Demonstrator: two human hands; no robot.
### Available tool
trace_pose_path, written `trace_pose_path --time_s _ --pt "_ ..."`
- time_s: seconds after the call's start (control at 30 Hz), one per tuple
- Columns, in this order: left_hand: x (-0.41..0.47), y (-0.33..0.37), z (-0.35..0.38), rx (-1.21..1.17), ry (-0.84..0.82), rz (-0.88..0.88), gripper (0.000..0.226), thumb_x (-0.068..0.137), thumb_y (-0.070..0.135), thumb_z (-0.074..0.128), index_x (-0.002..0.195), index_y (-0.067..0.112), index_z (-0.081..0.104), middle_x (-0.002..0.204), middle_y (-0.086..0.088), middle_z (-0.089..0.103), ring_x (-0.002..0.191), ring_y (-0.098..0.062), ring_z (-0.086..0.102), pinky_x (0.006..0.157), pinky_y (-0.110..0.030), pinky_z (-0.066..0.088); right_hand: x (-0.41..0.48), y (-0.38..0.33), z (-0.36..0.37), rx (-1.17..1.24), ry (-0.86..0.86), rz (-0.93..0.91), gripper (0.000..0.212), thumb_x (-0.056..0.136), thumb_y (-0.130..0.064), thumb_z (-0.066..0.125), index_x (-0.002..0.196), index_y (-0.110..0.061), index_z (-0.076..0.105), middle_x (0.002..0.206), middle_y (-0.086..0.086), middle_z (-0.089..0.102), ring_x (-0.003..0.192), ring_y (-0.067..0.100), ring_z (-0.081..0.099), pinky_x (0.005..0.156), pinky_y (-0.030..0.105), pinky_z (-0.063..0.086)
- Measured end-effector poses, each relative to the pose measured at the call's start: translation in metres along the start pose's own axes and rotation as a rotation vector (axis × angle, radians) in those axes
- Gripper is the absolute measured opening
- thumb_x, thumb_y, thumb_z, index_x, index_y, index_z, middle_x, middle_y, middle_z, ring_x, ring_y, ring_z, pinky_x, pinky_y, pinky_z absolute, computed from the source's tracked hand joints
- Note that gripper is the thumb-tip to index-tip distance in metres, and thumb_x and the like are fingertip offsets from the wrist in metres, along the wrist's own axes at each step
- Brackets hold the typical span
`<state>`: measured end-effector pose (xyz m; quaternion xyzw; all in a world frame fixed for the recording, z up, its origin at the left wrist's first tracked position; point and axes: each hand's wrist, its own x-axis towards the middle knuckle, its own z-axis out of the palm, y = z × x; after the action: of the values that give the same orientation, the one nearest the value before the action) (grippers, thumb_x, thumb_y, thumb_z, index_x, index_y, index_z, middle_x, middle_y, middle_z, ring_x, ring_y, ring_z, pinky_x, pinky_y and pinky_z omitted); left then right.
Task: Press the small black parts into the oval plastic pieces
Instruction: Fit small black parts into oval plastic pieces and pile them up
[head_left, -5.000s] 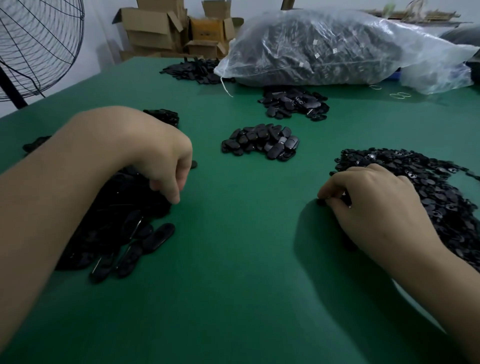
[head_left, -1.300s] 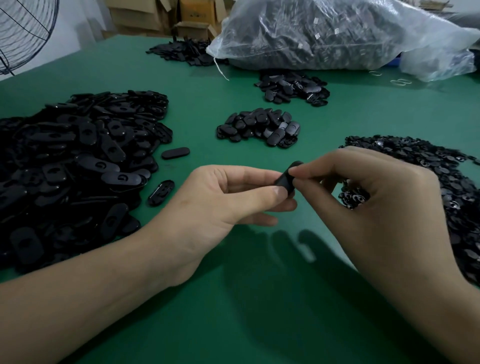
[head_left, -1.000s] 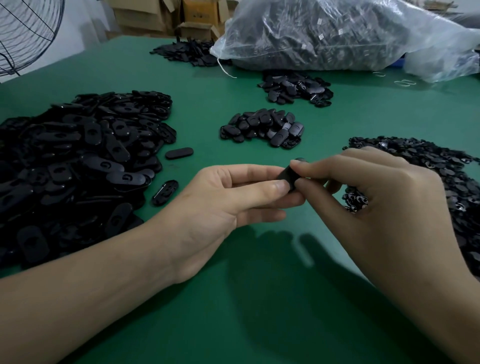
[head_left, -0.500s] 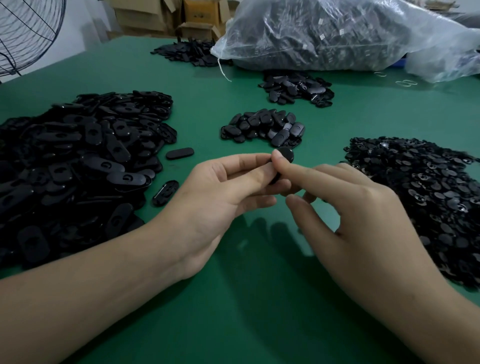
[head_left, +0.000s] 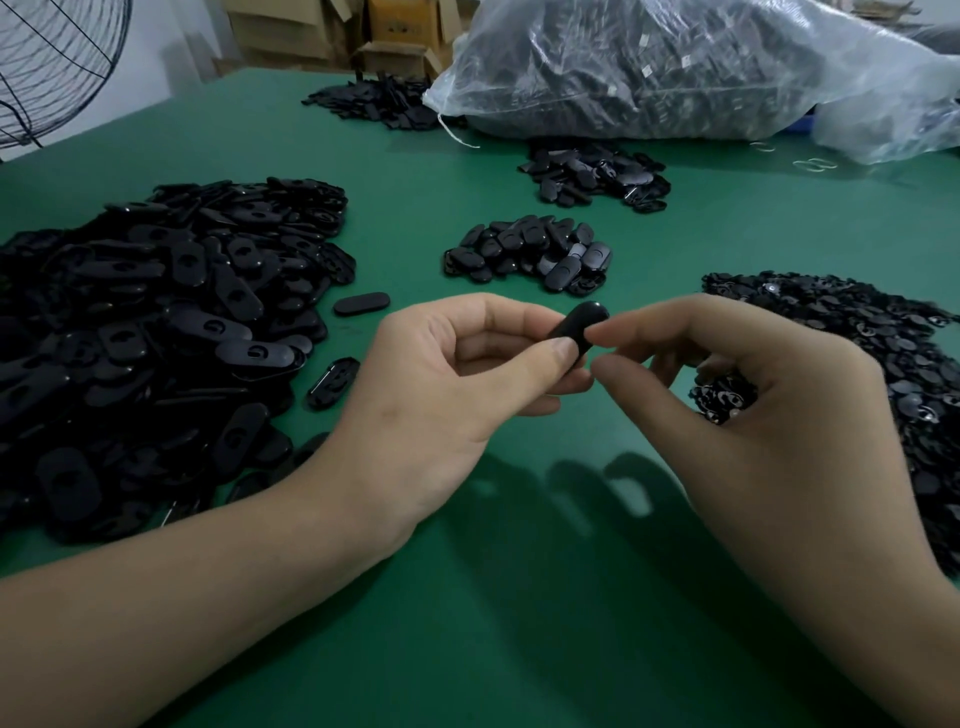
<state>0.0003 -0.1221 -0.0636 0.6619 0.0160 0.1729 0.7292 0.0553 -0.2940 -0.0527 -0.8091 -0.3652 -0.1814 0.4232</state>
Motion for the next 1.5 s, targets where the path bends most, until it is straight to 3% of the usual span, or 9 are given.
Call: trace_pose_path --time_s 0.07,0.2,0.43,0.77,0.9,1.0,1.07,1.27,1.5 --pt "-0.001 0.000 0.001 0.013 -0.008 0.009 0.011 0.088 0.002 0.073 0.090 0.013 0.075 0.084 -0.008 0.080 0.080 -0.019 0.079 0.068 -0.022 0.060 0.000 0.001 0.000 -0.045 0.025 -0.036 0.008 0.089 -0.031 0.075 0.094 -0.037 0.073 0.081 -0.022 0.067 0.083 0.010 0.064 0.075 0.012 0.043" --pt "-0.004 0.000 0.003 -0.003 -0.036 -0.011 0.008 0.088 0.002 0.074 0.092 0.009 0.075 0.086 -0.009 0.080 0.080 -0.020 0.079 0.067 -0.022 0.060 0.004 0.014 0.002 -0.036 0.000 -0.072 0.007 0.091 -0.034 0.068 0.097 -0.037 0.068 0.087 -0.019 0.068 0.082 0.011 0.064 0.080 0.045 0.049" --pt "-0.003 0.000 0.002 -0.018 -0.044 -0.071 0.007 0.090 0.003 0.071 0.094 0.007 0.075 0.085 -0.009 0.080 0.077 -0.019 0.078 0.067 -0.022 0.059 0.011 0.018 -0.002 0.011 -0.030 -0.144 0.003 0.089 -0.032 0.071 0.090 -0.029 0.073 0.082 -0.023 0.060 0.082 -0.004 0.059 0.074 0.021 0.049" --pt "-0.003 -0.001 0.000 -0.014 -0.057 -0.119 0.009 0.092 0.004 0.069 0.097 0.006 0.076 0.087 -0.010 0.080 0.078 -0.020 0.078 0.068 -0.023 0.060 0.011 0.010 -0.005 0.066 -0.089 -0.058 0.002 0.086 -0.023 0.078 0.084 -0.022 0.076 0.078 -0.019 0.062 0.078 0.000 0.061 0.073 0.030 0.051" --pt "-0.003 -0.001 0.000 -0.024 -0.061 -0.138 0.008 0.090 0.005 0.071 0.095 0.006 0.076 0.088 -0.010 0.080 0.079 -0.019 0.078 0.067 -0.022 0.059 0.006 0.006 -0.005 -0.139 -0.043 -0.124 0.004 0.087 -0.026 0.076 0.089 -0.030 0.077 0.081 -0.021 0.064 0.078 0.008 0.063 0.077 0.044 0.051" --pt "-0.002 0.000 -0.001 -0.034 -0.043 -0.127 0.007 0.090 0.005 0.071 0.095 0.006 0.075 0.087 -0.009 0.080 0.080 -0.018 0.078 0.067 -0.021 0.059 0.003 0.003 -0.005 -0.124 -0.051 -0.122 0.009 0.089 -0.025 0.074 0.093 -0.032 0.077 0.083 -0.022 0.066 0.079 0.010 0.064 0.079 0.037 0.051" --pt "-0.001 0.000 0.000 -0.026 -0.019 -0.088 0.006 0.089 0.005 0.072 0.093 0.008 0.075 0.087 -0.009 0.080 0.079 -0.019 0.079 0.066 -0.021 0.059 0.002 0.002 -0.003 0.039 -0.042 -0.005 0.013 0.089 -0.023 0.074 0.098 -0.033 0.074 0.080 -0.014 0.069 0.078 0.013 0.066 0.074 0.025 0.051" --pt "-0.002 -0.001 0.001 0.111 -0.004 0.127 0.014 0.088 0.002 0.075 0.088 0.016 0.075 0.082 -0.002 0.080 0.076 -0.013 0.078 0.069 -0.019 0.059 0.002 -0.003 0.007 0.851 -0.183 0.580 0.028 0.076 -0.022 0.077 0.099 -0.010 0.067 0.071 0.008 0.068 0.052 0.016 0.054 0.046 0.025 0.044" --pt "-0.003 -0.003 -0.001 0.283 -0.008 0.265 0.016 0.085 0.009 0.078 0.090 0.024 0.076 0.085 0.004 0.079 0.078 -0.013 0.077 0.074 -0.019 0.058 0.002 0.000 0.008 1.085 -0.298 0.699 0.015 0.073 -0.016 0.079 0.087 -0.015 0.073 0.073 0.005 0.065 0.053 0.011 0.052 0.046 0.022 0.043"
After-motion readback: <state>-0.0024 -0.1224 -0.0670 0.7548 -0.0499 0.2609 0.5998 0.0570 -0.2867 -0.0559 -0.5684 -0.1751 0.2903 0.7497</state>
